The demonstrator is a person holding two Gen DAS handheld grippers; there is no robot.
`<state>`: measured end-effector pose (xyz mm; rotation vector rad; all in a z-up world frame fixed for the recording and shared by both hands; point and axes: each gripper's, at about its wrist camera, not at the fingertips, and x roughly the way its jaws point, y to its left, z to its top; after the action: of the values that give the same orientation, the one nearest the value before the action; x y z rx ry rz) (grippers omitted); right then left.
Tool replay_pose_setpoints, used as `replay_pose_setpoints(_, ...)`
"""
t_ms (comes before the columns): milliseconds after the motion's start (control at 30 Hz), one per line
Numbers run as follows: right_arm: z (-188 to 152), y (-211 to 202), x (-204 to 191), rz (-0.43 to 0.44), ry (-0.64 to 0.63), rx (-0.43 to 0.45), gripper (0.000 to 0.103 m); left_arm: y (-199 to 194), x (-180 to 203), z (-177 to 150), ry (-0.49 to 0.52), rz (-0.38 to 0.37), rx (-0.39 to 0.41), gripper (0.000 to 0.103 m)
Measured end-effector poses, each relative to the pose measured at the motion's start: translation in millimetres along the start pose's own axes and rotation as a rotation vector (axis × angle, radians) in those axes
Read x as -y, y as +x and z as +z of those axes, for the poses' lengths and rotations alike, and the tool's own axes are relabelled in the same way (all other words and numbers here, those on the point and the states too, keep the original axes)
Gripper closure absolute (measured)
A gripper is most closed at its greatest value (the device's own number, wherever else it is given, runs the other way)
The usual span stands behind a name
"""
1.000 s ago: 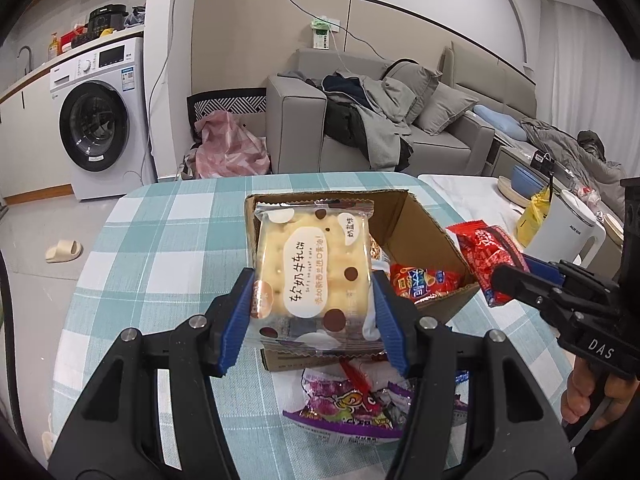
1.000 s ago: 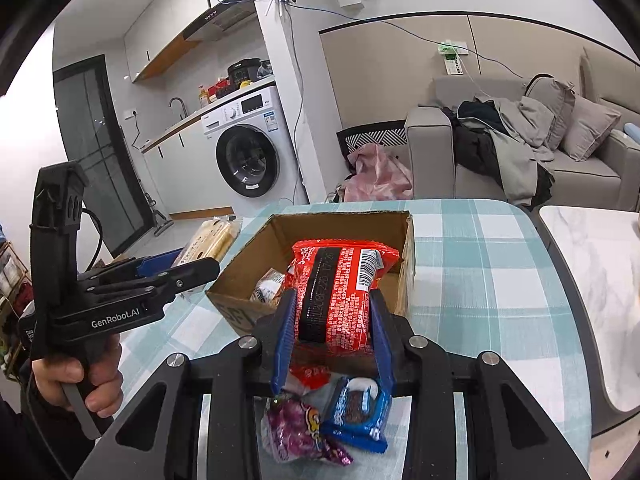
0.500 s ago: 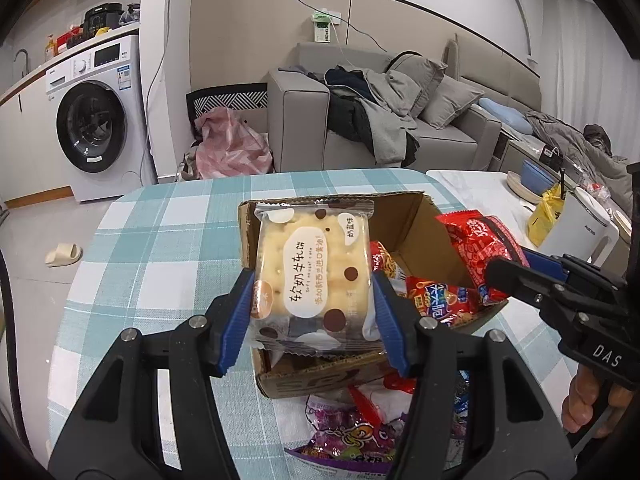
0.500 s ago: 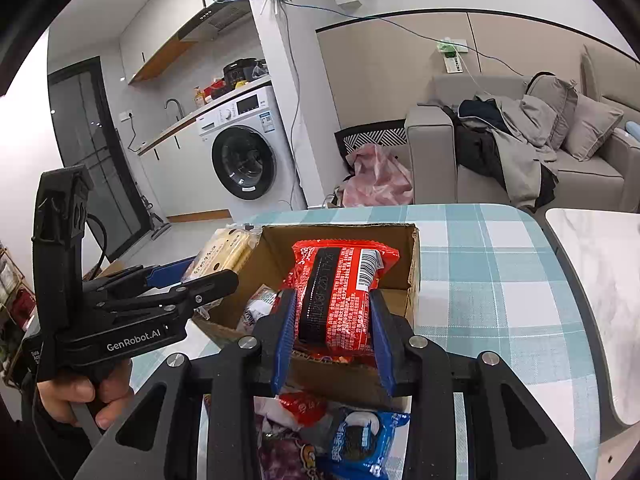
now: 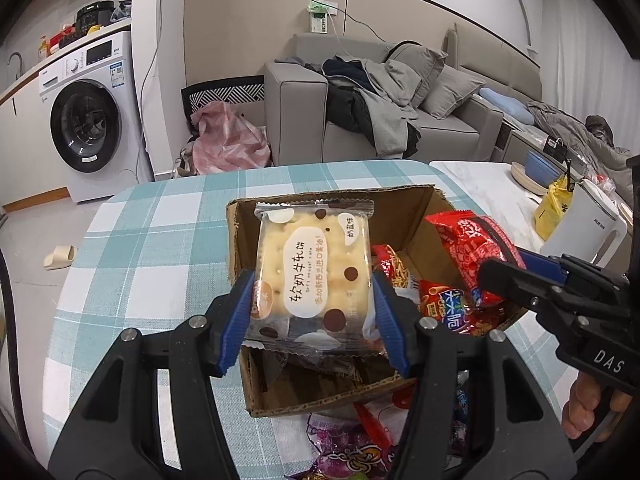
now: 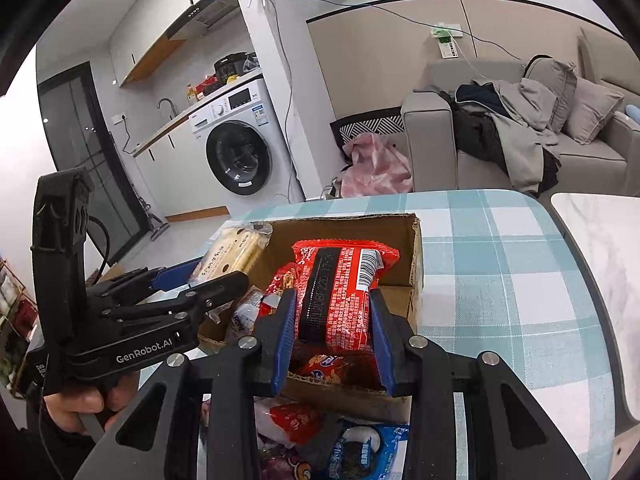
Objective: Organize snacks
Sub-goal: 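Carry both packs over the cardboard box and open both tools to drop them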
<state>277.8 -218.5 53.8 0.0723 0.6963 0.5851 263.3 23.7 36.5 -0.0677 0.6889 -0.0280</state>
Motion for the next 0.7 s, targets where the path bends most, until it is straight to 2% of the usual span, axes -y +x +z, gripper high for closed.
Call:
replay_pose_setpoints(433, 6, 16, 1, -0.009, 0.007, -0.013, 0.067, 21, 1, 0, 0.009, 0.021, -0.041, 0.048)
replay_pose_setpoints(500, 6, 13, -2, -0.002, 0.003, -0.008, 0.061, 17, 0, 1, 0.002, 0.011, -0.040, 0.047)
replay_pose_setpoints(533, 6, 10, -3, -0.015, -0.005, 0.000, 0.059, 15, -1, 1, -0.002, 0.009, -0.039, 0.040)
replay_pose_setpoints(600, 6, 5, -5, -0.028, -0.016, 0.009, 0.048, 6, -3, 0, -0.013, 0.007, -0.023, 0.028)
replay_pose_setpoints(633, 6, 3, -5, -0.034, -0.015, 0.011, 0.036, 1, -5, -1, -0.021, 0.012, -0.012, 0.017)
replay_pose_setpoints(667, 5, 0, -4, -0.040, -0.016, 0.016, 0.024, -4, -5, -2, -0.023, 0.018, -0.003, 0.013)
replay_pose_setpoints(700, 4, -5, -4, -0.045, -0.016, 0.026, 0.019, -9, -6, -4, -0.026, 0.027, 0.000, 0.012)
